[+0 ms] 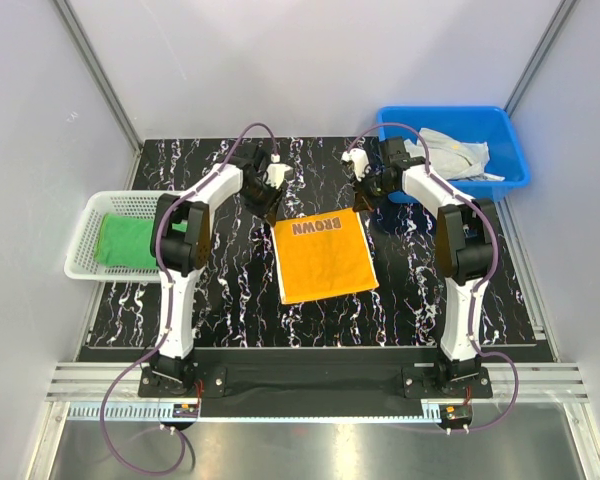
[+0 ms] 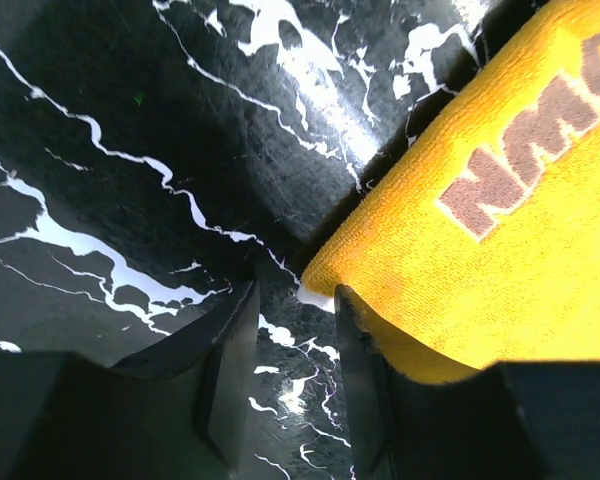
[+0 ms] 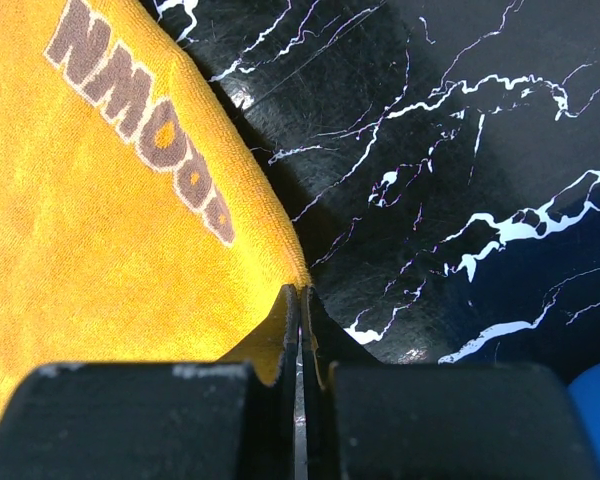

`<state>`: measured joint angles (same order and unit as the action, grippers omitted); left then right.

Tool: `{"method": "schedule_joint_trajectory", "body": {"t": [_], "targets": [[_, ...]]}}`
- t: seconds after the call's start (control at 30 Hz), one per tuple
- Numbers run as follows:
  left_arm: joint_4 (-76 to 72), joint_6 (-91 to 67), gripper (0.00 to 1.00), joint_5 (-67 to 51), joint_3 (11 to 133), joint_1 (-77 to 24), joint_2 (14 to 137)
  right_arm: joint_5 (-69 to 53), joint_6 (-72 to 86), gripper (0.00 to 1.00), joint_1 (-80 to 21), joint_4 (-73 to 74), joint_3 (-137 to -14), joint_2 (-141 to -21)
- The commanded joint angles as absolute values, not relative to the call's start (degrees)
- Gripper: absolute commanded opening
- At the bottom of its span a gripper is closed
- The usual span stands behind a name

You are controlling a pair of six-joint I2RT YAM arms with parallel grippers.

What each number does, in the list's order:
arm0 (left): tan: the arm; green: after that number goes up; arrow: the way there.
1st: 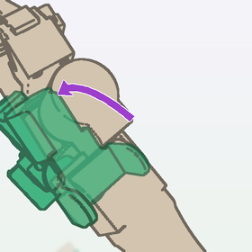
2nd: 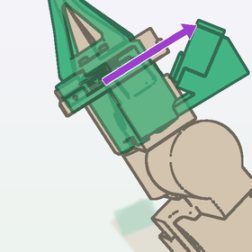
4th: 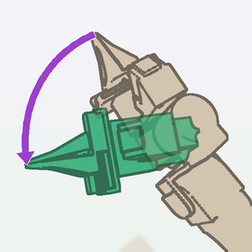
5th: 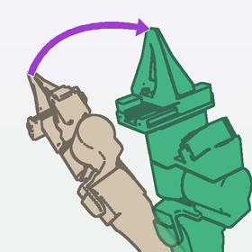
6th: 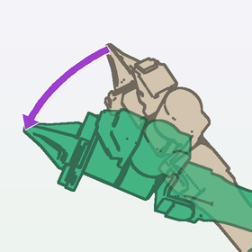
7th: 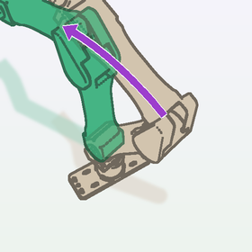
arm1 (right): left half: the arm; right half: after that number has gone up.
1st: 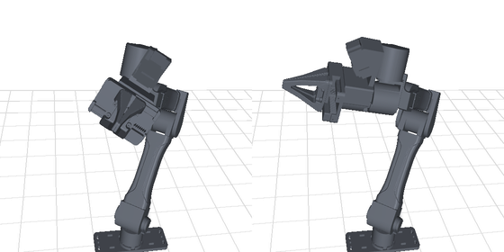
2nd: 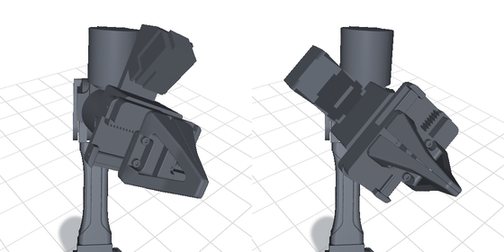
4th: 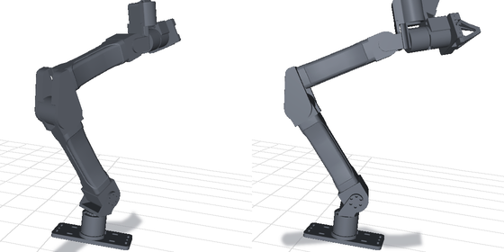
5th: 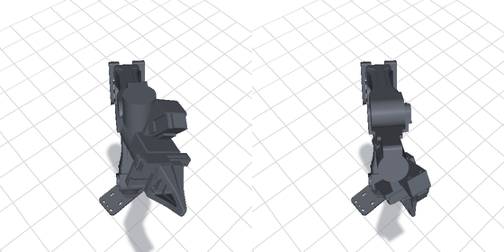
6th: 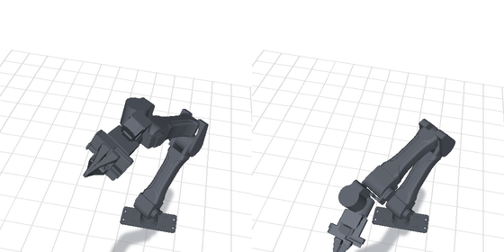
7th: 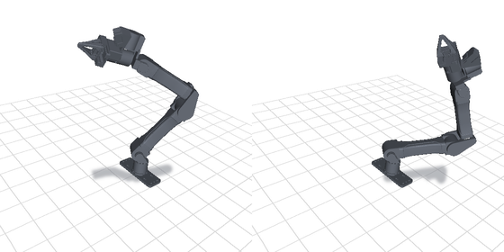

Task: Fold and stack the towels
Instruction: Fold the towel

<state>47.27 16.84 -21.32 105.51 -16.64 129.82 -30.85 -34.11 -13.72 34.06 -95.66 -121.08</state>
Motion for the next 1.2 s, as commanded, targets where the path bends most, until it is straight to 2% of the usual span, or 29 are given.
{"method": "schedule_joint_trajectory", "body": {"t": [0.0,0.23,0.57,0.67,0.7,0.73,0.77,1.17], "targets": [[48.51,18.46,0.41,-25.04,108.81,-16.0,131.57,-30.15,-34.8,0.0,-13.45,32.78,-96.85,-121.99],[50.97,18.81,0.4,-27.51,111.09,-16.0,133.33,-30.32,-34.72,0.0,-13.36,32.78,-97.29,-122.69],[54.23,19.86,0.29,-26.81,111.44,-16.0,133.94,-30.15,-34.63,0.0,-13.18,32.69,-97.91,-123.13],[54.67,20.48,0.22,-27.6,111.8,-16.17,134.38,-30.32,-34.45,0.0,-13.27,32.7,-98.09,-123.48],[54.41,20.48,0.16,-27.16,111.8,-16.26,134.3,-30.5,-34.37,0.0,-13.18,32.7,-98.17,-123.57],[54.23,20.65,0.04,-26.98,111.88,-16.35,134.21,-30.76,-34.37,0.0,-13.18,32.78,-98.26,-123.66],[53.88,20.65,0.0,-26.03,111.8,-16.35,133.95,-30.94,-34.28,0.0,-13.27,32.61,-98.44,-123.66],[46.49,19.87,0.0,-17.06,108.19,-15.73,122.88,-33.58,-30.68,0.0,-13.27,26.72,-95.9,-120.59]]}}
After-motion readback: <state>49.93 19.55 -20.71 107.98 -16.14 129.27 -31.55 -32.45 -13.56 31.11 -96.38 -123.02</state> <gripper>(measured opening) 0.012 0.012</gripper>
